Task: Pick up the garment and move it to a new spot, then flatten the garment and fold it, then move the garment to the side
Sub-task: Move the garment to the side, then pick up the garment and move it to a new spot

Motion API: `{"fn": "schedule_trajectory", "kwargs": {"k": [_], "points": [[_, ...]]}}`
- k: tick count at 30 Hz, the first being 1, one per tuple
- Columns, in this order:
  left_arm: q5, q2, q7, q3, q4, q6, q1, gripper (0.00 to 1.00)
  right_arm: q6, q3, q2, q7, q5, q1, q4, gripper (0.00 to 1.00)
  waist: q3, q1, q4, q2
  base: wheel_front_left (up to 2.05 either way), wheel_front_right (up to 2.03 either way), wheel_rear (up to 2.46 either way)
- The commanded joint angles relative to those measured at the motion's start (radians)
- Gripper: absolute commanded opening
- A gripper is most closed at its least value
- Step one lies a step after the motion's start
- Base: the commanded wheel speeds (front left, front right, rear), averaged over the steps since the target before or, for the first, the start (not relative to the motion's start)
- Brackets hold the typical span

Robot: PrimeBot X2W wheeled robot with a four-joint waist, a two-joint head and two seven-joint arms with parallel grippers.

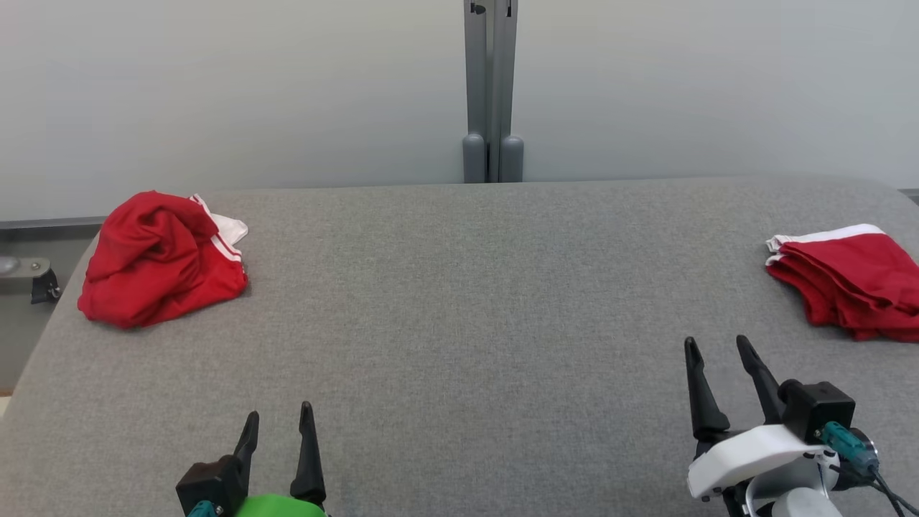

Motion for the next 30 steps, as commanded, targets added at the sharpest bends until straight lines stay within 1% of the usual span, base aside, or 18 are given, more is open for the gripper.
{"fn": "schedule_trajectory", "kwargs": {"k": [1,10,15,30], "points": [[0.006,-0.002,-0.003,0.003,0.004,-0.006,0.015,1.00,-0.002,0.009,-0.001,0.003,0.011,0.020,-0.007,1.00,-0.010,0.0001,0.007,0.0000,0.00,0.00,0.00],[0.027,-0.020,-0.003,0.014,0.023,-0.028,0.008,1.00,-0.002,0.058,-0.001,0.008,0.040,0.060,-0.018,1.00,-0.019,0.0001,0.004,0.0000,0.00,0.00,0.00],[0.037,-0.026,-0.003,0.019,0.028,-0.036,0.005,1.00,-0.002,0.063,-0.001,0.012,0.041,0.059,-0.015,1.00,-0.021,0.0001,0.003,0.0000,0.00,0.00,0.00],[0.058,-0.040,-0.003,0.034,0.032,-0.043,0.004,1.00,-0.002,0.062,-0.001,0.017,0.044,0.067,-0.011,1.00,-0.017,0.0001,0.012,0.0000,0.00,0.00,0.00]]}}
